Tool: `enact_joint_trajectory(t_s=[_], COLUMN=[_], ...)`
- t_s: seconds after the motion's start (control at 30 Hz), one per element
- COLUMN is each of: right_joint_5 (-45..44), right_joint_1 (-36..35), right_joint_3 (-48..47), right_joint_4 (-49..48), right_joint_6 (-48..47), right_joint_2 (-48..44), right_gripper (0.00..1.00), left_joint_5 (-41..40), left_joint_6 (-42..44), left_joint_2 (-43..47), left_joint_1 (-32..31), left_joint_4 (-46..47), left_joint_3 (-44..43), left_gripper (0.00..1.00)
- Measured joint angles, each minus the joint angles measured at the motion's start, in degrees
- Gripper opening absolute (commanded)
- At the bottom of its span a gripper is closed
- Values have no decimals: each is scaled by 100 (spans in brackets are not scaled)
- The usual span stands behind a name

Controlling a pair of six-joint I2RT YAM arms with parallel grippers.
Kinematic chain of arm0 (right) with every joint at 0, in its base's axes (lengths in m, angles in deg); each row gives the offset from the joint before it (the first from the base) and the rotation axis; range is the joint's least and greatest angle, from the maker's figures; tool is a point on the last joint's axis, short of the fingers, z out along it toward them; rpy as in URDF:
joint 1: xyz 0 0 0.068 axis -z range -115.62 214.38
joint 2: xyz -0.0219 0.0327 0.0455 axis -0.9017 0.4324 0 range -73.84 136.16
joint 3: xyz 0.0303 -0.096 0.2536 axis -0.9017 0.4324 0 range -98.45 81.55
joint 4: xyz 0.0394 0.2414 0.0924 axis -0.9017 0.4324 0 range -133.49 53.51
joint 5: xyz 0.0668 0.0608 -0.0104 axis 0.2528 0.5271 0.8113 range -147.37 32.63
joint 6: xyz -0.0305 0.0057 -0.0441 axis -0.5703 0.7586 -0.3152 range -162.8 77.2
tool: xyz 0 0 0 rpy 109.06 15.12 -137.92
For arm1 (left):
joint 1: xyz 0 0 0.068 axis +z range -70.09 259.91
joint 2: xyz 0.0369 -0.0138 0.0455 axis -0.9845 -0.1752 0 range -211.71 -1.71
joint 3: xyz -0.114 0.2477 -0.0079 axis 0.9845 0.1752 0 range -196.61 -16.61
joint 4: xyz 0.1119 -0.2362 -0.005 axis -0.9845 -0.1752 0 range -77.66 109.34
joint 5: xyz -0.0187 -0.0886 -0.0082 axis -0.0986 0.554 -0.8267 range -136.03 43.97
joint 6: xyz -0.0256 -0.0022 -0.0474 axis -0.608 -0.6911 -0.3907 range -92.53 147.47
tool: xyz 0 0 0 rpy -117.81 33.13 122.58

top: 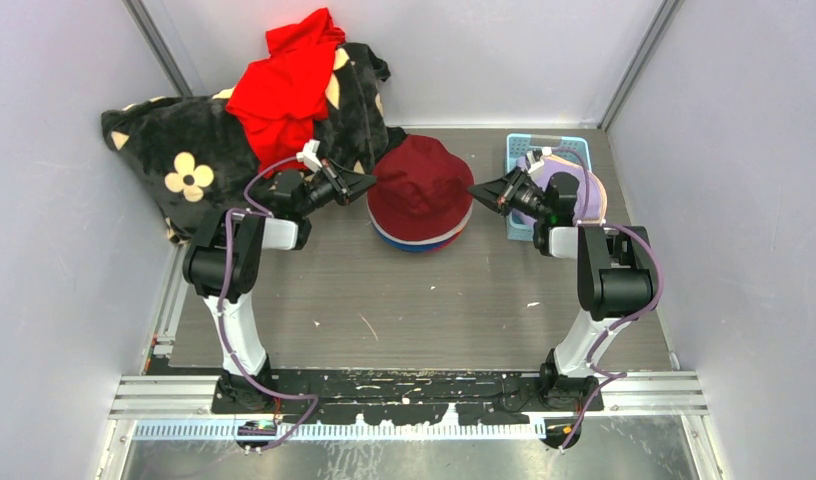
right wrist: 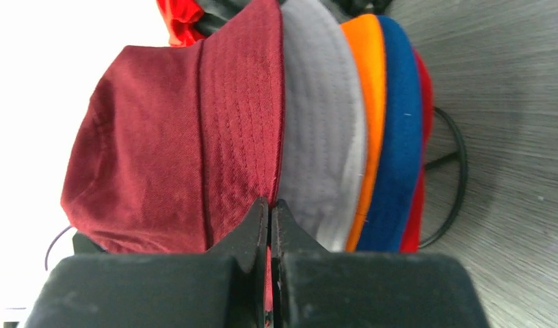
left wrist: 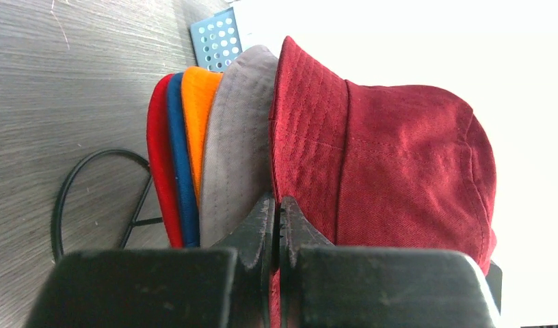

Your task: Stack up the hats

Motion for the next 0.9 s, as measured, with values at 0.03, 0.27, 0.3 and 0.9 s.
enact_joint_trajectory(t_s=[0.03,0.27,0.3,0.9], right_joint_5=[-48,-201,-214,-610], right_joint_1=[-9,-37,-42,-39], right_joint_3=[0,7,7,-205], right_joint_4=[195,868,876,2238], right_joint_6=[-153,-839,-879,-1687], right_joint_2=[-2,-28,-31,-640], right_gripper=[1,1,1,45], left_joint_5=[-9,-122,-133,-398], left_joint_6=[-2,-162,-184,256], left_joint_2=[-17,-157,-181,348], left_joint_1=[0,-11,-15,28], left_joint_4=[33,584,654,-417], left_joint_3=[22,286,308,363], left_gripper=[0,0,0,22])
